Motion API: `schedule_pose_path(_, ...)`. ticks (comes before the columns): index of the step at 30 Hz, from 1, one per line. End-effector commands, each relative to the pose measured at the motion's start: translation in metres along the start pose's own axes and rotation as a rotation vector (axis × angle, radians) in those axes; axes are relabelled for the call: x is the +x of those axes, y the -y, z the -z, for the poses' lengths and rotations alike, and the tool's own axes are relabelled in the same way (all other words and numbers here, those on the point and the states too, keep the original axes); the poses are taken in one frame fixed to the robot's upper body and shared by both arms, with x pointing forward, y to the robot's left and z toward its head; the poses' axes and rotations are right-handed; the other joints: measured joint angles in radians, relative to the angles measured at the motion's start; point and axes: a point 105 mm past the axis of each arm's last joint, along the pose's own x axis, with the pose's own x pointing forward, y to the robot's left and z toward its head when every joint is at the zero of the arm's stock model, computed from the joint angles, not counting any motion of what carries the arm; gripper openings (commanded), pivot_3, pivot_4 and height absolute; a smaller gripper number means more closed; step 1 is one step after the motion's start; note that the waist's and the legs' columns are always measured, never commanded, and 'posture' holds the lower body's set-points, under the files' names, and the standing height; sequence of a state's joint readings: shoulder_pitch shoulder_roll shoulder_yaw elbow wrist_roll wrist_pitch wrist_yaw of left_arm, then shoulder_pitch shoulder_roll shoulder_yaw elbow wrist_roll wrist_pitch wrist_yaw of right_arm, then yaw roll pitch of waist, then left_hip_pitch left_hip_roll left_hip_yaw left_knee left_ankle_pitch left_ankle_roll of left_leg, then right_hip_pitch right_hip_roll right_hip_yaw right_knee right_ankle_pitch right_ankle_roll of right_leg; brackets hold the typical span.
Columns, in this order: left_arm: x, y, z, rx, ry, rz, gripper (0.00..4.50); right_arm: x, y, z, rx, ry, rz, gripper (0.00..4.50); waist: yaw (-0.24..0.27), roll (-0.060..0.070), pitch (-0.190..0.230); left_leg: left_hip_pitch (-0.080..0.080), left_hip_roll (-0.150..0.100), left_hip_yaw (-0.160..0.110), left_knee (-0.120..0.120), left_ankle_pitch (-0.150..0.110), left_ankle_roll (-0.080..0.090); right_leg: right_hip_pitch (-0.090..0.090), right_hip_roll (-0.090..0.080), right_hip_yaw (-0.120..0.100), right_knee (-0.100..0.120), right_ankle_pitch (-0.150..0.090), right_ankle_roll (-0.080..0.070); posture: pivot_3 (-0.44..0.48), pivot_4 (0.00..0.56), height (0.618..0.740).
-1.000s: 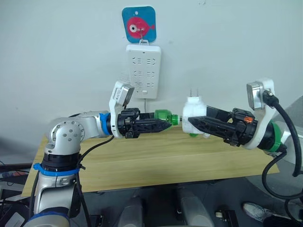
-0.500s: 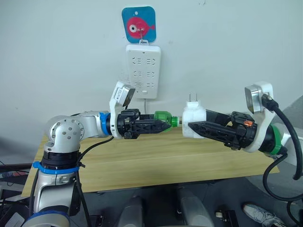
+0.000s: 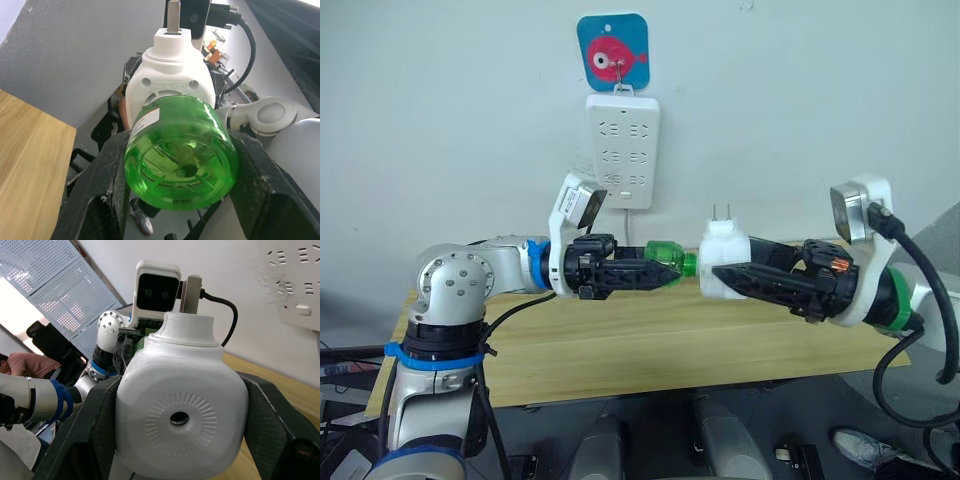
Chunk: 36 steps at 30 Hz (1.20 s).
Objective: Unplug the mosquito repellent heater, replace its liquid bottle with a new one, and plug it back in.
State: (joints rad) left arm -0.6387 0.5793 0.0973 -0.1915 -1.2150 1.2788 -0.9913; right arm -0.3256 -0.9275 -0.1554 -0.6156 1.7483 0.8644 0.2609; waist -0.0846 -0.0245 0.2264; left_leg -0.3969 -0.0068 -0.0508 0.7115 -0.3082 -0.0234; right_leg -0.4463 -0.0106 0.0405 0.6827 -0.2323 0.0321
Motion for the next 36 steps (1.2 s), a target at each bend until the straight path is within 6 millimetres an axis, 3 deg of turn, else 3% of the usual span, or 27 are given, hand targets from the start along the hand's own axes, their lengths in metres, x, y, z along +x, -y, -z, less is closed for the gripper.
schedule_pose_path(1, 0.008, 0.023, 0.001, 0.047, -0.032, 0.126, 2.29, -0.002, 0.004, -0.003, -0.019, 0.007, 0.032, 3.01, 0.000, 0.000, 0.000, 0.000, 0.000, 0.000, 0.000, 0.000, 0.000, 0.000, 0.000, 0.000, 0.000, 0.000, 0.000, -0.153, 0.160, 0.730)
schedule_pose_path(10, 0.015, 0.013, 0.004, 0.098, -0.017, 0.079, 2.29, 0.005, 0.002, -0.006, -0.037, 0.024, 0.035, 3.01, 0.000, 0.000, 0.000, 0.001, 0.000, 0.000, 0.000, 0.000, 0.000, 0.001, 0.000, 0.000, 0.000, 0.000, 0.000, -0.155, 0.159, 0.730)
schedule_pose_path(25, 0.024, 0.016, 0.009, 0.117, -0.026, 0.119, 2.29, 0.013, 0.000, -0.002, 0.000, -0.006, 0.043, 3.01, 0.000, 0.000, 0.000, 0.001, 0.000, 0.000, 0.000, 0.000, 0.000, 0.001, 0.000, 0.000, -0.001, 0.000, 0.000, -0.156, 0.162, 0.730)
schedule_pose_path(31, 0.023, 0.009, 0.004, 0.107, -0.002, 0.082, 2.29, 0.013, -0.019, -0.002, 0.025, -0.013, -0.065, 3.01, 0.000, 0.000, 0.000, 0.001, 0.000, 0.000, 0.000, 0.000, 0.000, 0.001, 0.000, 0.000, -0.001, 0.000, 0.000, -0.156, 0.162, 0.730)
schedule_pose_path(36, 0.024, 0.005, 0.003, 0.115, 0.013, 0.064, 2.29, 0.013, -0.020, -0.003, 0.030, -0.005, -0.072, 3.01, 0.000, 0.000, 0.000, 0.001, 0.000, 0.000, 0.000, 0.000, 0.000, 0.001, 0.001, 0.000, -0.001, 0.000, 0.000, -0.157, 0.161, 0.730)
